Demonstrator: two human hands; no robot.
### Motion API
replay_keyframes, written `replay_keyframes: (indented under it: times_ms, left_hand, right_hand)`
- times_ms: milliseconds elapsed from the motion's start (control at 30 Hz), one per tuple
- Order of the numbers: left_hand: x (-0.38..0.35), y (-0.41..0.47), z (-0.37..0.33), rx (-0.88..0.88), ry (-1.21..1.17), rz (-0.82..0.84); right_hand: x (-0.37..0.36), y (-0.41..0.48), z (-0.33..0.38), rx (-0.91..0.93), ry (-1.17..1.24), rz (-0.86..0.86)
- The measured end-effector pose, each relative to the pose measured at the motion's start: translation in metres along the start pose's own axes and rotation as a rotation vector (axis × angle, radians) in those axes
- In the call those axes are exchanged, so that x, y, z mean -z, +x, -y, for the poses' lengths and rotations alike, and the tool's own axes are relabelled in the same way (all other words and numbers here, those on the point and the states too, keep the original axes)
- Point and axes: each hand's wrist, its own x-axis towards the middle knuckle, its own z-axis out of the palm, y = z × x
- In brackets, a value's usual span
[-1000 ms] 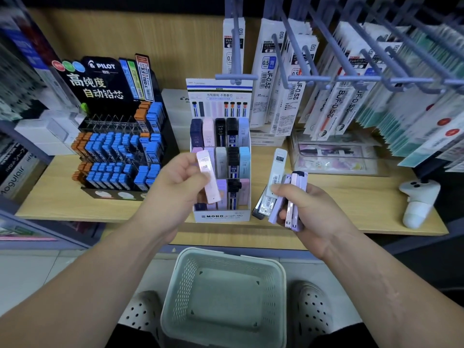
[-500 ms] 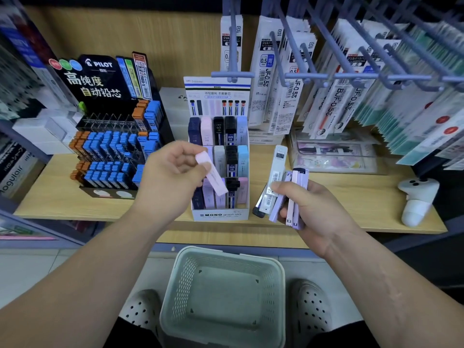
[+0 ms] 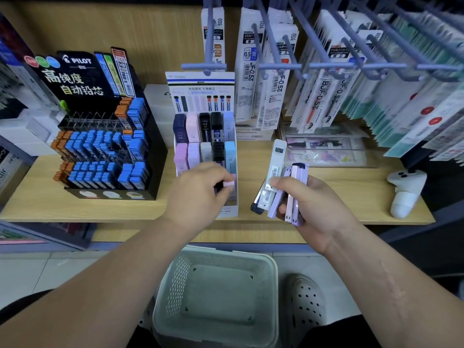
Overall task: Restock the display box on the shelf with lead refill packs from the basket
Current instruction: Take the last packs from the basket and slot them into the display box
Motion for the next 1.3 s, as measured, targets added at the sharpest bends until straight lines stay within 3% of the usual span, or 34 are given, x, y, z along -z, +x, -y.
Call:
replay_keyframes:
  times_ms: [233,400,467,567,600,700,967,1300]
  left_hand:
    - [-0.019,0.008,0.004,-0.02,0.22,0.031]
    - [-0.018,0.01,0.0,-0.041,0.247,-0.02]
    - [-0.008,0.011,-0.014,0.082,0.021,-0.064]
    - [0.004,0.015,-0.045,0.506,-0.631,-0.022]
    - [0.003,0.014,-0.049,0.568,-0.715,0.013]
    - [-0.001,0.01,-0.047,0.611,-0.748,0.064]
    - [0.01,0.006,-0.03,0.722,-0.972,0.014]
    - [0.02,0.007,-0.028,0.675,-1.039,0.044]
  right_hand:
    - [0.006,0.0,-0.003,-0.021,-0.008,0.046]
    - [0.006,0.002,-0.006,-0.039,-0.052,0.058]
    - [0.004,0.004,-0.008,-0.035,-0.07,0.054]
    - [-0.002,0.005,-0.009,0.007,-0.089,0.069]
    - [-0.005,0.005,-0.01,0.026,-0.105,0.081]
    - [-0.017,0.005,-0.012,0.057,-0.153,0.121]
    - [-0.025,0.011,-0.017,-0.017,-0.095,0.165]
    - [-0.024,0.015,-0.016,-0.022,-0.057,0.117]
